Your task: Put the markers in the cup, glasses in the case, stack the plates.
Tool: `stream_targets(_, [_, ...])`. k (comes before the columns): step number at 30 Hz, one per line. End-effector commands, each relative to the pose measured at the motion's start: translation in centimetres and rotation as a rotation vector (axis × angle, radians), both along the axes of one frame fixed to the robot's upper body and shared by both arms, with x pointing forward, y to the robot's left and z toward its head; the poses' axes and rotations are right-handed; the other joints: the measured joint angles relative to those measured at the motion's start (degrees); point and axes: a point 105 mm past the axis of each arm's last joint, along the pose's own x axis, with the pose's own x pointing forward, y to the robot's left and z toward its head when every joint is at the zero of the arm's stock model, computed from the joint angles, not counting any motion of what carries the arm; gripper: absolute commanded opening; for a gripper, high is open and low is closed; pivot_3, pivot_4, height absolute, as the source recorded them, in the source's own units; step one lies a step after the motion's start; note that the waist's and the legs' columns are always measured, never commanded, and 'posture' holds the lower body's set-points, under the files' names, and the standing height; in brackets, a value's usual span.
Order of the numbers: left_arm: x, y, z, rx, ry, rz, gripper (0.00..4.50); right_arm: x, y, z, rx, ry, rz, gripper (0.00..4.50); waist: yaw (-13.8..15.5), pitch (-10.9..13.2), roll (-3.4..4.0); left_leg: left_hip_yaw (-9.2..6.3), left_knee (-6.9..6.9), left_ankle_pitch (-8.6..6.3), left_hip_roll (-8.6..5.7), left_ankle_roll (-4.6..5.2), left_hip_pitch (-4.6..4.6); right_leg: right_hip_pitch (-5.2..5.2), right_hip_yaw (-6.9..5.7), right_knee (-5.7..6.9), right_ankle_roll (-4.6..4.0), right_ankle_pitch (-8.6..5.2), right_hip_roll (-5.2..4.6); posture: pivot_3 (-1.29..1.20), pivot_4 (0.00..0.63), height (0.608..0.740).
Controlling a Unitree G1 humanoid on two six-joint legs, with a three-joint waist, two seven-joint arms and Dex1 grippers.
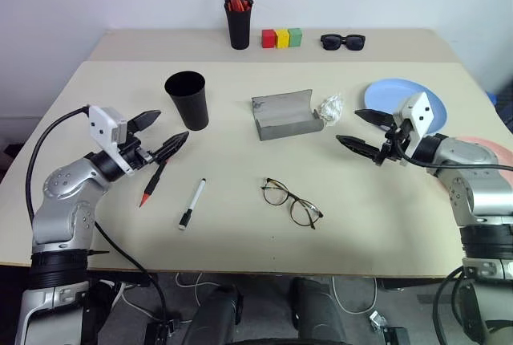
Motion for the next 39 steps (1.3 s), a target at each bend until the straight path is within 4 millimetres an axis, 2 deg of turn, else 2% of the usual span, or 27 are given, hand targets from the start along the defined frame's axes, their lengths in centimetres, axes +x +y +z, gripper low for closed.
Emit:
stream_targets(1, [-0.2, -0.7, 0.2, 0.056, -0.013, 0.004, 4.50, 0.0, -0.2, 0.3, 0.008, -0.069, -0.034, 3.83, 0.0, 0.0, 0.00, 0.15, -0.01, -0.01, 0.08, 0.01, 0.02, -0.02, 0.07, -0.02, -0.01, 0.01, 0.06, 0.00, 0.150, 0.740])
stream_targets(7, [0.5, -0.2, 1.2, 0.105, -0.034, 0.033, 4.50, -0.6, 0.9, -0.5, 0.052, -0.048, -0.002, 3.83, -0.1, 0.0, 0.00, 0.81, -0.05, -0.05, 0.36, 0.08, 0.24, -0.09, 0.51, -0.04, -0.02, 0.03, 0.19, 0.00, 0.150, 0.740])
stream_targets(14, [1.4, -0.6, 3.6, 0.074, -0.053, -0.020, 4.50, -0.6, 1.3, 0.1, 0.099, -0.057, -0.008, 3.83, 0.0, 0.0, 0.00, 0.84, -0.01, -0.06, 0.37, 0.09, 0.24, -0.09, 0.52, -0.04, -0.06, 0.10, 0.21, 0.00, 0.150, 0.740])
stream_targets(19, [3.2, 0.5, 5.6, 0.180, -0.133, 0.011, 4.50, -1.0, 1.3, 0.0, 0.094, -0.077, -0.022, 3.83, 0.0, 0.0, -0.02, 0.87, -0.04, -0.07, 0.37, 0.11, 0.20, -0.14, 0.53, -0.09, -0.07, 0.10, 0.24, 0.00, 0.150, 0.740])
stream_targets(23, [4.5, -0.2, 6.8, 0.210, -0.157, -0.037, 4.50, -1.2, 1.1, -0.5, 0.098, -0.076, -0.035, 3.83, 0.1, 0.0, -0.03, 0.90, -0.03, -0.07, 0.34, 0.11, 0.20, -0.13, 0.53, -0.10, -0.06, 0.11, 0.24, 0.00, 0.150, 0.740])
stream_targets(26, [4.6, -0.9, 7.6, 0.170, -0.159, -0.074, 4.50, -1.4, 0.9, -0.7, 0.103, -0.077, -0.047, 3.83, 0.0, 0.0, -0.03, 0.90, -0.03, -0.08, 0.34, 0.12, 0.18, -0.13, 0.53, -0.13, -0.05, 0.11, 0.23, 0.00, 0.150, 0.740])
stream_targets(29, [3.2, -0.7, 8.0, 0.144, -0.158, -0.063, 4.50, -1.7, 0.8, -1.0, 0.095, -0.073, -0.056, 3.83, -0.5, 0.0, -0.02, 0.91, -0.04, -0.09, 0.36, 0.15, 0.19, -0.16, 0.55, -0.13, -0.05, 0.11, 0.23, 0.00, 0.150, 0.740])
stream_targets(32, [1.0, 0.7, 7.4, 0.156, -0.057, -0.007, 4.50, -2.1, 0.5, -1.3, 0.077, -0.068, -0.060, 3.83, -1.3, 0.0, -0.01, 0.99, -0.15, -0.14, 0.44, 0.19, 0.21, -0.27, 0.65, -0.10, -0.05, 0.11, 0.25, 0.00, 0.150, 0.740])
stream_targets(35, [-0.8, 2.2, 5.9, 0.091, 0.103, 0.115, 4.50, -2.1, 0.2, -1.2, 0.081, -0.059, -0.071, 3.83, -1.6, 0.0, -0.01, 0.96, -0.16, -0.16, 0.44, 0.22, 0.18, -0.31, 0.68, -0.09, -0.05, 0.11, 0.25, 0.00, 0.150, 0.740])
stream_targets(38, [-2.2, 3.7, 4.6, 0.105, 0.236, 0.241, 4.50, -2.3, 0.4, -1.0, 0.074, -0.045, -0.051, 3.83, -1.4, 0.1, -0.03, 0.96, -0.12, -0.16, 0.45, 0.22, 0.21, -0.27, 0.73, -0.09, -0.04, 0.10, 0.24, 0.00, 0.150, 0.740])
stream_targets(39, [-3.0, 4.3, 3.9, 0.130, 0.313, 0.291, 4.50, -3.0, 0.6, -1.1, 0.074, -0.016, -0.006, 3.83, -1.3, 0.1, -0.03, 0.99, -0.11, -0.16, 0.44, 0.22, 0.21, -0.26, 0.73, -0.09, -0.03, 0.09, 0.25, 0.00, 0.150, 0.740])
